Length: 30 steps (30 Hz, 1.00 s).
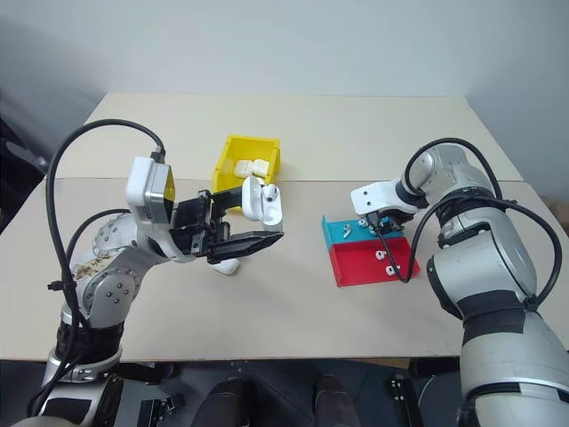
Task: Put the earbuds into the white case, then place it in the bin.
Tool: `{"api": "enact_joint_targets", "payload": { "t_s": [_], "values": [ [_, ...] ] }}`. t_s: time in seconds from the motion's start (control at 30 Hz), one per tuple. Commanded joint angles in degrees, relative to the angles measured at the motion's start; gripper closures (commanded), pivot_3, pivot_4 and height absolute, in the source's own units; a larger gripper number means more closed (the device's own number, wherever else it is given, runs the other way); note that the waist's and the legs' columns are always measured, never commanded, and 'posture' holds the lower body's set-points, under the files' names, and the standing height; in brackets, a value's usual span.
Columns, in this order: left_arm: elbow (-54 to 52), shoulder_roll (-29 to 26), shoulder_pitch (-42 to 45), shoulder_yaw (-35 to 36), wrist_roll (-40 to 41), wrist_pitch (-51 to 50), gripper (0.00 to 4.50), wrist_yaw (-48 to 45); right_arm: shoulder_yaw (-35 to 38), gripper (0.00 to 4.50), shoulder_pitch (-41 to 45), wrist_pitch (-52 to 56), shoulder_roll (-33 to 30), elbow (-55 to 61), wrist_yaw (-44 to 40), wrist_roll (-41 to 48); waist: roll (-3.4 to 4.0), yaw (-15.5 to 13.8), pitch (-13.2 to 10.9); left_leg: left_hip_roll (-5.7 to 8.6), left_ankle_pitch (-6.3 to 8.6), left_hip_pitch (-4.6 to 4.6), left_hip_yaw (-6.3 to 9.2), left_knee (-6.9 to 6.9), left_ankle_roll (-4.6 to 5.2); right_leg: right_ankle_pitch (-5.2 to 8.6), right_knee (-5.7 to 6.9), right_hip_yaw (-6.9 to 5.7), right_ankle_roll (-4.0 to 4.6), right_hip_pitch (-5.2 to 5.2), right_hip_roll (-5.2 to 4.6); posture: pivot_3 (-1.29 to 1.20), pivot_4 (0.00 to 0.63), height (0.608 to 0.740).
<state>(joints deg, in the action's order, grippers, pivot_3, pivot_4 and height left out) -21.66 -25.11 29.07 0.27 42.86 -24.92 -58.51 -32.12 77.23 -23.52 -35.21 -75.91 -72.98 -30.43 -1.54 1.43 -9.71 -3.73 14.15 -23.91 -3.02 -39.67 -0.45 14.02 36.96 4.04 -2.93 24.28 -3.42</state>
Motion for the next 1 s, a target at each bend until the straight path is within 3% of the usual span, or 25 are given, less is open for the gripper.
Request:
{"api": "enact_joint_targets", "payload": {
  "t_s": [0.03,0.7,0.8,0.87,1.0],
  "values": [
    [-2.1,-0.4,0.1,1.0,1.0,0.7,1.71,0.5,1.4,2.64,0.0,0.5,-0.1,0.0,0.2,0.0,0.00,0.1,0.0,0.00,0.00,0.00,0.00,0.00,0.00,0.00,0.00,0.00,0.00,0.00,0.00,0.00,0.150,0.740],
    [-3.5,-1.4,-0.9,1.3,1.6,0.5,1.71,1.9,2.0,2.64,-1.7,1.0,0.9,-0.2,0.0,-0.6,0.00,0.9,0.0,0.00,0.00,0.05,0.01,0.00,-0.01,0.00,0.03,0.00,0.00,-0.04,0.00,0.00,0.150,0.740],
    [-3.5,-1.6,-0.9,1.4,1.7,0.5,1.71,1.9,2.3,3.20,-2.0,1.7,1.0,-0.2,-0.1,-0.4,0.00,0.9,0.0,0.00,0.00,0.05,0.01,0.00,-0.01,0.00,0.02,0.00,0.00,-0.05,0.00,0.00,0.150,0.740],
    [-3.5,-1.7,-0.9,1.4,1.7,0.4,1.71,1.9,2.4,3.80,-2.2,2.0,1.1,-0.2,-0.5,-0.2,0.00,1.0,0.0,0.00,0.00,0.08,0.01,0.00,-0.01,0.00,0.03,0.00,0.00,-0.07,0.00,0.00,0.150,0.740],
    [-3.2,-1.8,-0.7,1.4,1.8,0.4,1.71,1.7,3.1,3.86,-2.2,2.9,1.2,-0.1,-1.1,0.3,0.00,1.0,0.0,0.00,-0.01,0.11,0.02,0.00,-0.02,0.00,0.05,0.00,0.00,-0.09,0.00,0.00,0.150,0.740]
  ]
}}
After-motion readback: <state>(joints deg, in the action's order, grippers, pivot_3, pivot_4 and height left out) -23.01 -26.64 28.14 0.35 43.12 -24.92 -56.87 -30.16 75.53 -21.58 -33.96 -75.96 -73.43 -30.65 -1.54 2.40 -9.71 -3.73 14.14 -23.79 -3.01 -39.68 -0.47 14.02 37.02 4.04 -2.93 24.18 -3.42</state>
